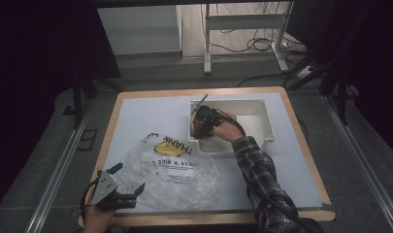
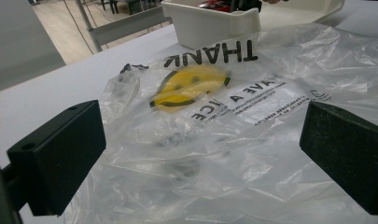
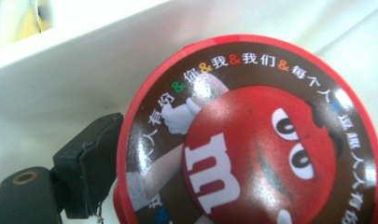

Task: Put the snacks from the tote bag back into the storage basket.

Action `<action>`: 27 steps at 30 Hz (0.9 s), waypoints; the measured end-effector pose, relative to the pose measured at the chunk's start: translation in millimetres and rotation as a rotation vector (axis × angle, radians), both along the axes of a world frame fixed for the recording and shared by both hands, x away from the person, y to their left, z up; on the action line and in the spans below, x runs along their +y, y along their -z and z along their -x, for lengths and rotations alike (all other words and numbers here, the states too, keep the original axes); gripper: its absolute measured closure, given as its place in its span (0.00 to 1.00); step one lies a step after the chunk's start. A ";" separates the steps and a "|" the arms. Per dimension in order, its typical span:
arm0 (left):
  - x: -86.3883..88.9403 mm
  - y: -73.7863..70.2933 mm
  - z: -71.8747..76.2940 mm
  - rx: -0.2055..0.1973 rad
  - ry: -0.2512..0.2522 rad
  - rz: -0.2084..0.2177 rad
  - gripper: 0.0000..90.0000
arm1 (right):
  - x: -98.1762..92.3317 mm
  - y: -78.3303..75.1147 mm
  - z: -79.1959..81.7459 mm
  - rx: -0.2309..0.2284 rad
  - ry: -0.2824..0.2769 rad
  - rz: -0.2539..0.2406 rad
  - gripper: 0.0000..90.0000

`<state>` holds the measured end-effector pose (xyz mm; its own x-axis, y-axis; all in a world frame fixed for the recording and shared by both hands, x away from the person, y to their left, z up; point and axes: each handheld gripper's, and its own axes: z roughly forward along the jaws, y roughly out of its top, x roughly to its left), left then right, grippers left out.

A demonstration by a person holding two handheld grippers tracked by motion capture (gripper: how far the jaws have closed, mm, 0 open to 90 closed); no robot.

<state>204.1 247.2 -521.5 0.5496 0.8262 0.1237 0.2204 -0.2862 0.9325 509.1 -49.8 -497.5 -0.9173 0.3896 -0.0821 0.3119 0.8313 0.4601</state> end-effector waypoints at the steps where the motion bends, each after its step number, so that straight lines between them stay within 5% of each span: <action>1: -0.1 0.0 0.0 0.000 0.001 0.000 0.00 | -0.4 -0.1 0.2 0.001 -0.002 -0.007 0.14; 12: 1.7 -0.9 0.2 0.002 0.012 0.043 0.00 | -3.2 -6.8 4.4 -0.026 -0.011 -0.011 0.12; 27: 1.9 -0.9 0.2 0.004 0.007 0.042 0.00 | -10.1 -13.2 9.9 -0.037 -0.009 -0.045 0.11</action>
<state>203.9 249.1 -520.6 0.5560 0.8266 0.0872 0.2218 -0.2487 0.9429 499.2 -59.9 -484.3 -0.9174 0.3857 -0.0984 0.2868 0.8120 0.5084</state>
